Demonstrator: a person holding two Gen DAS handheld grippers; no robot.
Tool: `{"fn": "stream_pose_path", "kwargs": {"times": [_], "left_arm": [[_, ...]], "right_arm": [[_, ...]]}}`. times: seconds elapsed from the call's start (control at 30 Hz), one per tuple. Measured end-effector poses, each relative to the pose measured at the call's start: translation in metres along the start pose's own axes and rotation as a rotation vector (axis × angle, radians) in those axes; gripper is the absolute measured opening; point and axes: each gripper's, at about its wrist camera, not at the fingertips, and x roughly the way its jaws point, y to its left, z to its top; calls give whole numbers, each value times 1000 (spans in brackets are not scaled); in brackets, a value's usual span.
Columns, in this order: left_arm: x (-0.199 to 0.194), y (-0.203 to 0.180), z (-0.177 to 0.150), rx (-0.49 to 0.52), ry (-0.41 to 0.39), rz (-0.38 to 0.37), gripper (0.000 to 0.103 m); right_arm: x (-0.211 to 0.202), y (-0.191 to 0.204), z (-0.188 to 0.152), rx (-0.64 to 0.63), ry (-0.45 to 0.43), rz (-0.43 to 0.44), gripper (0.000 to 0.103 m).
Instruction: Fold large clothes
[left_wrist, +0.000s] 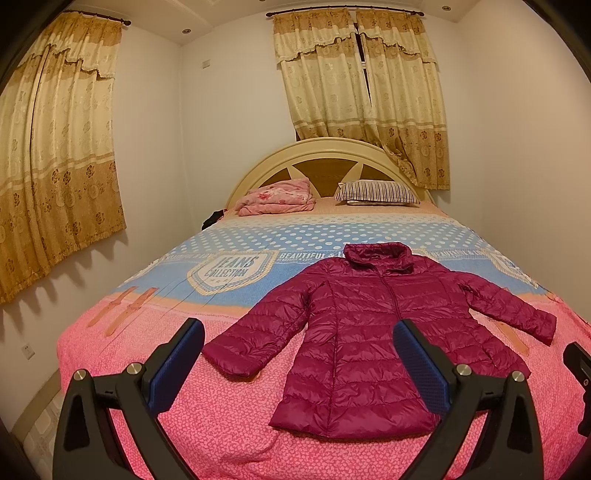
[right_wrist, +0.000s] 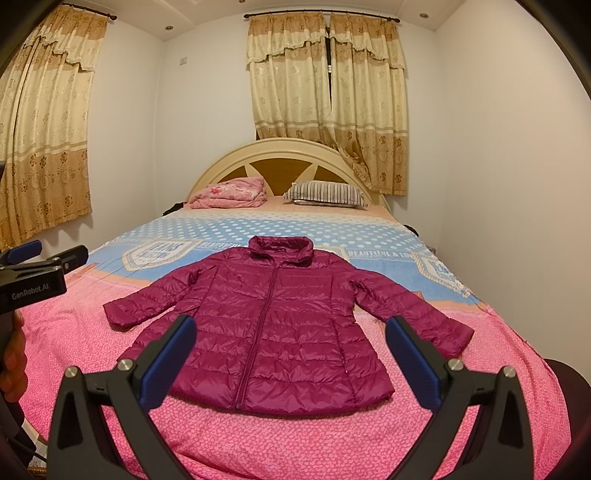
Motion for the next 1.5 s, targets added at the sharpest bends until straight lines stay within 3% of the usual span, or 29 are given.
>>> {"fn": "stream_pose_path", "kwargs": {"times": [0.67, 0.93, 1.27, 1.5], "left_arm": [[1, 2, 1, -4, 1, 4, 102], [24, 0, -7, 8, 32, 17, 102], [112, -13, -28, 31, 148, 48, 102], [170, -40, -37, 90, 195, 31, 102]], "right_arm": [[3, 3, -3, 1, 3, 9, 103], [21, -11, -12, 32, 28, -8, 103], [94, -96, -52, 236, 194, -113, 102], [137, -152, -62, 328, 288, -189, 93]]}}
